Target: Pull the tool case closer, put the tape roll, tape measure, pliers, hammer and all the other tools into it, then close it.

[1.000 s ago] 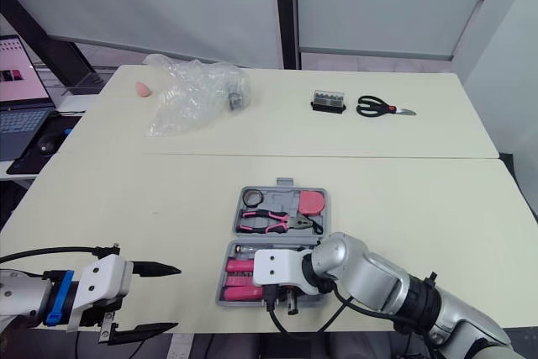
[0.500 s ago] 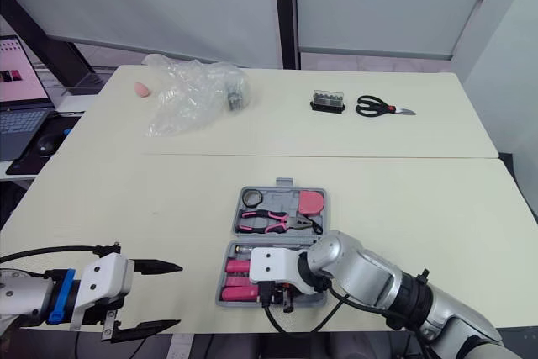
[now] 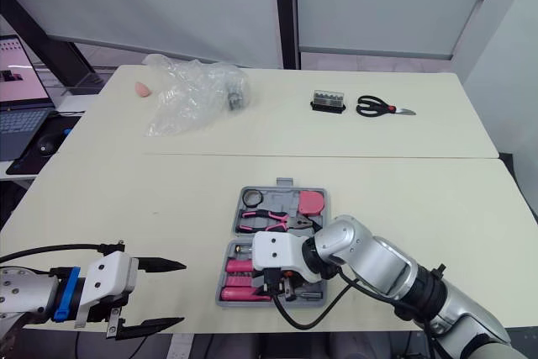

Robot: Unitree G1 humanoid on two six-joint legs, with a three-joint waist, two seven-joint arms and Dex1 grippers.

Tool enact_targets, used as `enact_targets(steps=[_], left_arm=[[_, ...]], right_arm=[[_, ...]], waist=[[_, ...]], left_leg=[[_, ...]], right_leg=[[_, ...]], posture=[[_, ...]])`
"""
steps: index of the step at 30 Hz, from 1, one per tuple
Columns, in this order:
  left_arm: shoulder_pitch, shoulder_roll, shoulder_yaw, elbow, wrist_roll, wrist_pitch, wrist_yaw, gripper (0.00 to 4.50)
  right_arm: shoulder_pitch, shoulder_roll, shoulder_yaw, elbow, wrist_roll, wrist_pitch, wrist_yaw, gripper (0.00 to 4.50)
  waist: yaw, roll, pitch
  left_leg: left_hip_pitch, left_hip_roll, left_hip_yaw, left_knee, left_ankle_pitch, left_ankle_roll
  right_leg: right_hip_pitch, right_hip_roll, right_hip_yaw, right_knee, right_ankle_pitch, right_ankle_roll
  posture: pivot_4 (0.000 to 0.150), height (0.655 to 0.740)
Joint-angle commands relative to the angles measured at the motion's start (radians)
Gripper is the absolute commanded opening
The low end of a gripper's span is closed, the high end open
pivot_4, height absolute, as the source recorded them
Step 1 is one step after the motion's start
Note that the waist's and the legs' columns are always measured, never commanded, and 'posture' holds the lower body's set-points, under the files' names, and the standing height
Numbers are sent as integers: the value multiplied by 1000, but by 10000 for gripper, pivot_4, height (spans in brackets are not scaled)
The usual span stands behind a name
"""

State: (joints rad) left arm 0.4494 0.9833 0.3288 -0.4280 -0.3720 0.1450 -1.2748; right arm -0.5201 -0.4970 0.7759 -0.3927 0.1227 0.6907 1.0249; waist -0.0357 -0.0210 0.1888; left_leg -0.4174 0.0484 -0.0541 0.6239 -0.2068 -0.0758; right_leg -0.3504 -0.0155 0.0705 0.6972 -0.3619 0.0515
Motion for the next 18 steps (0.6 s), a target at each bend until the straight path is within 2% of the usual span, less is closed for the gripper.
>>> enact_targets(steps=[1, 3, 15, 18], left_arm=[[3, -6, 4, -9, -2, -8, 4, 45000], [2, -6, 4, -6, -1, -9, 3, 45000], [12, -22, 6, -11, -4, -8, 20, 45000], [16, -37, 24, -6, -32, -11, 14, 45000]], right_arm=[[9, 12, 30, 7, -35, -60, 0, 3649], [11, 23, 41, 32, -53, -76, -8, 347], [41, 36, 100, 173, -188, -205, -9, 347], [53, 55, 17, 115, -119, -212, 3, 347]], waist=[[0, 0, 0], [0, 0, 0], [0, 0, 0], [1, 0, 0]], left_leg=[[0, 0, 0, 0, 0, 0], [0, 0, 0, 0, 0, 0], [0, 0, 0, 0, 0, 0], [0, 0, 0, 0, 0, 0]], right_leg=[[0, 0, 0, 0, 0, 0], [0, 0, 0, 0, 0, 0], [0, 0, 0, 0, 0, 0], [1, 0, 0, 0, 0, 0]], posture=[[1500, 7400], [1500, 7400], [1500, 7400], [1500, 7400]])
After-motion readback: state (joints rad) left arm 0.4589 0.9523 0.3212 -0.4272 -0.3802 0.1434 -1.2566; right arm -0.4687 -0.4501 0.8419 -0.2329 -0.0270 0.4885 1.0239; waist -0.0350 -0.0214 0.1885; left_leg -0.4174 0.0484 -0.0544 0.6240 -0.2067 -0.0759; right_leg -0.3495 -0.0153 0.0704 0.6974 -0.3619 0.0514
